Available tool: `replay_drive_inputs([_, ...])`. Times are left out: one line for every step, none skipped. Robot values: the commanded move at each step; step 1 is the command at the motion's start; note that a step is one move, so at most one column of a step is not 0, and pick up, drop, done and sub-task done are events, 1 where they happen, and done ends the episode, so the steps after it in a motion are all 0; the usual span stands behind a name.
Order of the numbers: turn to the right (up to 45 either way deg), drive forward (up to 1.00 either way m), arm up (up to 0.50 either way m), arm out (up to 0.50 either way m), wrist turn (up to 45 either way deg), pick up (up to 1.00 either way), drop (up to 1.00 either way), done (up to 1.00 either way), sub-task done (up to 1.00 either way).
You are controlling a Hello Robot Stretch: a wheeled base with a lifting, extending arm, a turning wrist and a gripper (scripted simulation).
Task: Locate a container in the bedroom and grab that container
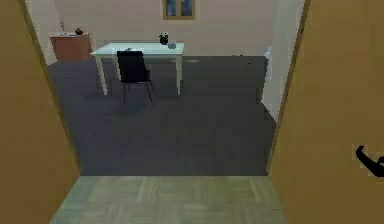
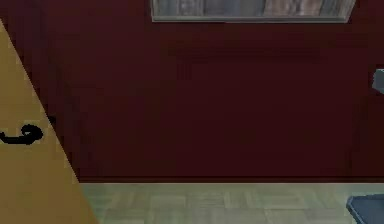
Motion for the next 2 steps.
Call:
replay_drive_inputs([0.0, 1.0, 0.0, 0.0, 0.0, 0.0, 0.0, 0.0, 0.0])
replay_drive_inputs([3.0, 0.0, 0.0, 0.0, 0.0, 0.0, 0.0, 0.0, 0.0])
